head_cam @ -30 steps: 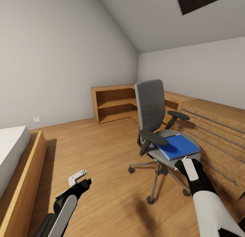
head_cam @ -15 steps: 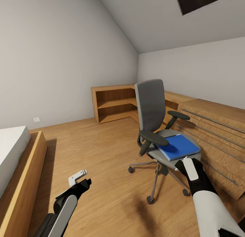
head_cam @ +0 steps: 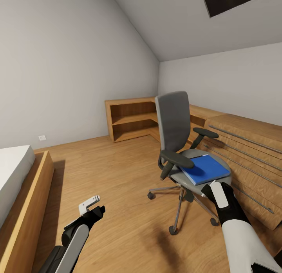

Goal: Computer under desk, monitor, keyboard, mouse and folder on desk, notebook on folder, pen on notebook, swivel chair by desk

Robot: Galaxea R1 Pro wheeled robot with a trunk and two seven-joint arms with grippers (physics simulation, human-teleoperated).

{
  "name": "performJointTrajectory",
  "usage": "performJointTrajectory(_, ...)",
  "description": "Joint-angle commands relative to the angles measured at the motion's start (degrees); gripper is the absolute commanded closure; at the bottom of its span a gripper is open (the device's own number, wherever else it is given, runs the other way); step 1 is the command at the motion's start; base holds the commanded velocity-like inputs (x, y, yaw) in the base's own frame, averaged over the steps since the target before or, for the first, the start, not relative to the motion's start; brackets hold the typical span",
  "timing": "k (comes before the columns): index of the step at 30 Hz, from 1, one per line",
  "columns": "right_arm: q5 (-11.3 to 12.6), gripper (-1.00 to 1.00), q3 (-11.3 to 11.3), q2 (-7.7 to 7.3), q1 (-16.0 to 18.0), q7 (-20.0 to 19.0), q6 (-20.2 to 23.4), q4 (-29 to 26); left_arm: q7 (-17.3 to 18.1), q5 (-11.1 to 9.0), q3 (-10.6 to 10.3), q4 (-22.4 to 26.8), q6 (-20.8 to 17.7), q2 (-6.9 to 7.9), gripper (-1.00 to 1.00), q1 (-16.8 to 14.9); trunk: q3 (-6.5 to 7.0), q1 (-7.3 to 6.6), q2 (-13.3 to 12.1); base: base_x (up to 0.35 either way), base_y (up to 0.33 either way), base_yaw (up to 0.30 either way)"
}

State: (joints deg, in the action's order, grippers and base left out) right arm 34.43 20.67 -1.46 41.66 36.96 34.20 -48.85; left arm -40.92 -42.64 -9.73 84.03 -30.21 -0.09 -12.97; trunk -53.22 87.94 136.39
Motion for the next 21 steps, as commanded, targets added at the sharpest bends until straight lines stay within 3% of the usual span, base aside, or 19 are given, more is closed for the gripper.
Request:
performJointTrajectory(1,0.1,1.0,0.0,-0.03,0.0,0.5,0.5,3.8,-0.5,-0.4,0.0,0.1,-0.1,0.01,-1.0,0.0,-0.07,0.0,0.0,0.0,0.0,0.0)
performJointTrajectory(21,0.1,1.0,0.0,-0.03,0.0,0.6,0.5,3.8,-0.5,-0.4,0.0,0.1,-0.1,0.01,-1.0,0.0,0.29,-0.44,-0.8,0.0,0.0,0.0)
